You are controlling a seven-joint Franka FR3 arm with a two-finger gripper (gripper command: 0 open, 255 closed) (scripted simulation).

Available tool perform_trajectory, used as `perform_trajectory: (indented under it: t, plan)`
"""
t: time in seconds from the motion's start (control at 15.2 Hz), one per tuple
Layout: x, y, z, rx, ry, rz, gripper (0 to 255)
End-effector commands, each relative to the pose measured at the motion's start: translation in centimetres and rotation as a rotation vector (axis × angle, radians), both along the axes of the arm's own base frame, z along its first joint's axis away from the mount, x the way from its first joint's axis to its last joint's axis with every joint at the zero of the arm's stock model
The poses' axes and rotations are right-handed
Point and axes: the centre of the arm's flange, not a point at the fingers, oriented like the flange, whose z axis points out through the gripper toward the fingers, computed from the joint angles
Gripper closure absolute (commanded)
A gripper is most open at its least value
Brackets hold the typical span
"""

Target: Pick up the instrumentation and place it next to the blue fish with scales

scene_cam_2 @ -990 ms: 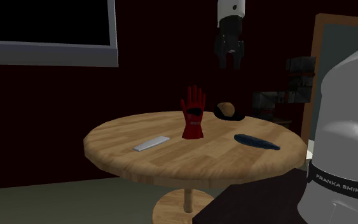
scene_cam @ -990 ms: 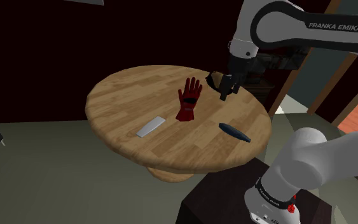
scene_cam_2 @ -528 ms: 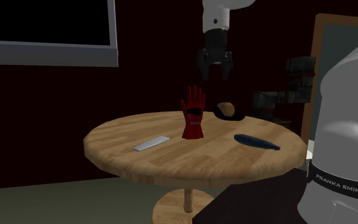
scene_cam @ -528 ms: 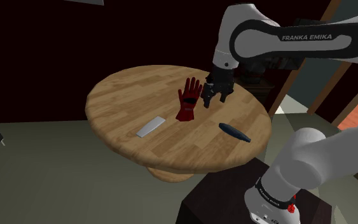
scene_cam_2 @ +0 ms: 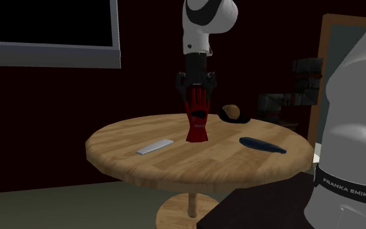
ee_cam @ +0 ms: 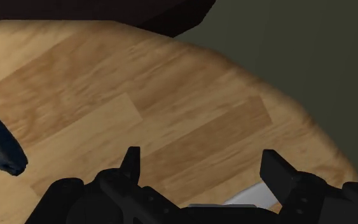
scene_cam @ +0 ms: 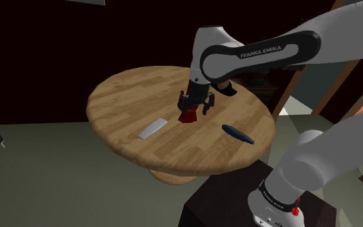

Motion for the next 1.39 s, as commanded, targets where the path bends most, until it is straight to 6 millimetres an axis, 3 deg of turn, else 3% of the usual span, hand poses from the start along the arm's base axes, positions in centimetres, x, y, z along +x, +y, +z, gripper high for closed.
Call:
perform_trajectory:
  t: [0.0,0.66,1.32]
  plan:
    - [1.7,0.9,-1.6,0.002,-0.004,-0.076,0]
    - [11.6,3.5,-9.7,0.006,-0.018,-0.428,0]
    - [21.9,2.5,-17.6,0.01,-0.031,-0.779,0]
